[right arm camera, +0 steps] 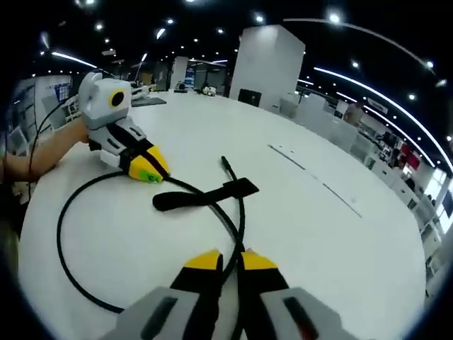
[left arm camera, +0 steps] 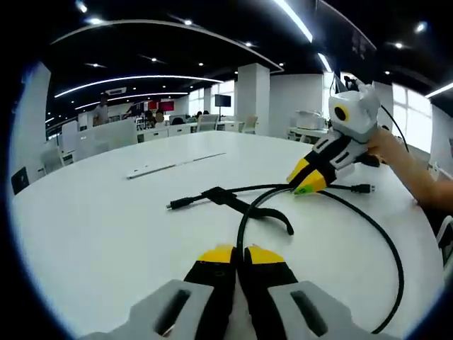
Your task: Find the charging cable on the desk, coil it up and secure with Velcro.
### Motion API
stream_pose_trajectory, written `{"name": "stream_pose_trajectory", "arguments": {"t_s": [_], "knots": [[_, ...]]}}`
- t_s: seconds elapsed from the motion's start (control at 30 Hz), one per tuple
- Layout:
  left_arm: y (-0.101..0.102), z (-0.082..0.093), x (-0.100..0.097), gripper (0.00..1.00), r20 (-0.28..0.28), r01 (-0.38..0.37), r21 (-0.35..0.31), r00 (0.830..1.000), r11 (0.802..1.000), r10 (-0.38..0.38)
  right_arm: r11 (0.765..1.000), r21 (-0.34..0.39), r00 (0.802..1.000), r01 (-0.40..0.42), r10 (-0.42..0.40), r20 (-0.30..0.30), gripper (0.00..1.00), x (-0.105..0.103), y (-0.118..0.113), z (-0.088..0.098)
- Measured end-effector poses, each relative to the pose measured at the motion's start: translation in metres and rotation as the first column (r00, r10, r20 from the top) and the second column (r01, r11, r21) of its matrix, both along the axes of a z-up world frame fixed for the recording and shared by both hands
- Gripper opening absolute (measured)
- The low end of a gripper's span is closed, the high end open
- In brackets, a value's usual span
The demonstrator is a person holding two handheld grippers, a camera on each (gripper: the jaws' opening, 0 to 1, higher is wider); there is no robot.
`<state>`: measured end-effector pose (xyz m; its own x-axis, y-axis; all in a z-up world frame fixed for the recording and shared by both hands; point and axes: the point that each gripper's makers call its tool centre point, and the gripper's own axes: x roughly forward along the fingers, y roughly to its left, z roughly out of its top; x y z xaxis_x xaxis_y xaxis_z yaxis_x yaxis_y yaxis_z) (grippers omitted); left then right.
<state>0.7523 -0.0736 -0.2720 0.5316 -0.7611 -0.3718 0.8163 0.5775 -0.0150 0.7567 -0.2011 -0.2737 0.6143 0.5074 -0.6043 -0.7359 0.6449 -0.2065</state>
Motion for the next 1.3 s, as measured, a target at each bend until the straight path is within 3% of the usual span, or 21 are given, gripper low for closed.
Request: {"name": "stream_pose_trajectory", "arguments": {"t_s": [0.5,0.8,1.3], "knots": [[0.000,0.000,0.000,0.06,-0.001,0.000,-0.003,1.000,1.000,0.000,0.991,-0.011,0.991,-0.133,0.133,0.003,0.09,0.013,0.040,0.010],[0.000,-0.001,0.001,0.06,0.002,0.002,-0.002,1.000,1.000,-0.002,0.948,-0.066,0.950,-0.312,0.312,-0.012,0.09,0.025,0.064,0.005],[-0.002,-0.001,0.003,0.06,0.005,0.005,0.000,1.000,1.000,-0.005,0.917,-0.027,0.917,-0.399,0.399,-0.019,0.09,0.030,0.080,0.001]]}}
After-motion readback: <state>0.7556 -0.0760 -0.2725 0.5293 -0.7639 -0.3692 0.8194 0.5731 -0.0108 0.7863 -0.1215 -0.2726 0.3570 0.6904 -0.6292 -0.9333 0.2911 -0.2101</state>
